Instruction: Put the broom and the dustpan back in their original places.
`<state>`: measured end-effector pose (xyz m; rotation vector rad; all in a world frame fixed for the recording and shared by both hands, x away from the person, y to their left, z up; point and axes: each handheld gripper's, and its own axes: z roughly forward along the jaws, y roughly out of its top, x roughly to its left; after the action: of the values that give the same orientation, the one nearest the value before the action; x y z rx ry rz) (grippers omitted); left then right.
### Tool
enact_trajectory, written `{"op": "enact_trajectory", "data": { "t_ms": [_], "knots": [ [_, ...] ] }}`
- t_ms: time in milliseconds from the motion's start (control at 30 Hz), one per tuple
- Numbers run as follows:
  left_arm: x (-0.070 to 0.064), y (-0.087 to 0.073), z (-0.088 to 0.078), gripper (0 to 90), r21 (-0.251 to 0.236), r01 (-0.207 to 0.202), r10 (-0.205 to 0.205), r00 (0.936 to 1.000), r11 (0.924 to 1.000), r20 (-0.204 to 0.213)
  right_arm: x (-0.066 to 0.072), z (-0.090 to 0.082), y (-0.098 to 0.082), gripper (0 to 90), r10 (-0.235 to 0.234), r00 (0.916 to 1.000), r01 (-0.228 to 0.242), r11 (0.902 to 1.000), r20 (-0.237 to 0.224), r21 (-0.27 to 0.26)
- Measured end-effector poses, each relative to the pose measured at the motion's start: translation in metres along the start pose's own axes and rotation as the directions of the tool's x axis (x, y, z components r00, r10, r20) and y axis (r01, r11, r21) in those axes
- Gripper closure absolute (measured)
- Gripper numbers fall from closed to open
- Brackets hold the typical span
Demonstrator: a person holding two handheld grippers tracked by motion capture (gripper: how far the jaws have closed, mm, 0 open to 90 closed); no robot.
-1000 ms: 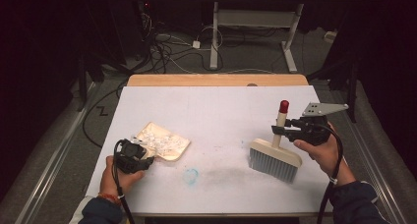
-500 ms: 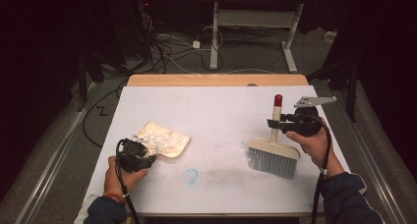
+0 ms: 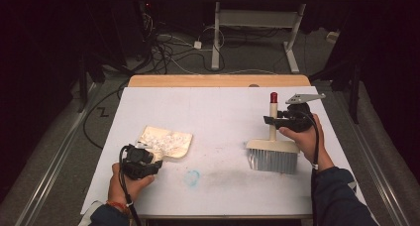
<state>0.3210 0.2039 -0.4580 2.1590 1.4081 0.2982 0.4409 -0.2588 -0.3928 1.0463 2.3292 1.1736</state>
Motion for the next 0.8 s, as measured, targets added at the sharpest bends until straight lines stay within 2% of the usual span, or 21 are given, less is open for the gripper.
{"op": "enact_trajectory", "data": {
  "t_ms": [67,100,167,200,267,367,433,467,533,667,733,800],
  "knots": [
    [-0.002,-0.002,-0.002,53.7,-0.009,-0.014,0.014,0.9997,0.9999,0.018,-0.001,0.002,0.001,58.4,-0.001,1.0000,0.002,1.0000,-0.005,0.003],
    [-0.003,-0.003,-0.003,53.6,-0.013,-0.028,0.029,0.9993,0.9995,0.022,-0.001,0.004,0.002,58.3,-0.012,0.9999,0.012,0.9999,0.009,0.011],
    [-0.004,-0.005,-0.006,51.0,-0.036,-0.063,0.064,0.9977,0.9974,0.024,-0.002,0.006,0.004,58.0,-0.026,0.9996,0.026,0.9992,0.008,0.030],
    [-0.004,-0.006,-0.008,48.0,-0.049,-0.081,0.082,0.9964,0.9955,0.021,-0.003,0.007,0.005,57.5,-0.030,0.9993,0.029,0.9987,0.022,0.043],
    [-0.003,-0.009,-0.012,41.5,-0.089,-0.122,0.123,0.9923,0.9885,0.007,-0.005,0.009,0.006,57.6,-0.035,0.9992,0.035,0.9987,0.017,0.039],
    [-0.003,-0.015,-0.019,35.4,-0.180,-0.180,0.184,0.9830,0.9669,0.001,-0.006,0.012,0.005,57.9,-0.024,0.9993,0.022,0.9988,0.030,0.044],
    [-0.005,-0.020,-0.020,26.8,-0.213,-0.229,0.225,0.9735,0.9500,-0.043,-0.007,0.014,0.005,57.7,-0.022,0.9991,0.020,0.9988,0.038,0.046],
    [-0.005,-0.023,-0.020,26.1,-0.229,-0.246,0.239,0.9693,0.9418,-0.056,-0.007,0.015,0.005,57.7,-0.022,0.9990,0.021,0.9989,0.038,0.042],
    [-0.005,-0.027,-0.018,23.3,-0.269,-0.254,0.249,0.9670,0.9291,-0.054,-0.008,0.018,0.005,57.4,-0.019,0.9983,0.016,0.9987,0.055,0.048],
    [-0.007,-0.034,-0.015,21.6,-0.299,-0.293,0.286,0.9557,0.9081,-0.069,-0.009,0.023,0.005,56.6,-0.021,0.9969,0.017,0.9985,0.076,0.052],
    [-0.007,-0.036,-0.015,21.4,-0.319,-0.290,0.287,0.9562,0.9022,-0.060,-0.010,0.025,0.005,56.0,-0.022,0.9959,0.017,0.9980,0.088,0.060],
    [-0.007,-0.037,-0.015,21.0,-0.330,-0.300,0.293,0.9535,0.8950,-0.070,-0.010,0.028,0.005,53.3,-0.022,0.9942,0.016,0.9985,0.105,0.053]
  ]
}}
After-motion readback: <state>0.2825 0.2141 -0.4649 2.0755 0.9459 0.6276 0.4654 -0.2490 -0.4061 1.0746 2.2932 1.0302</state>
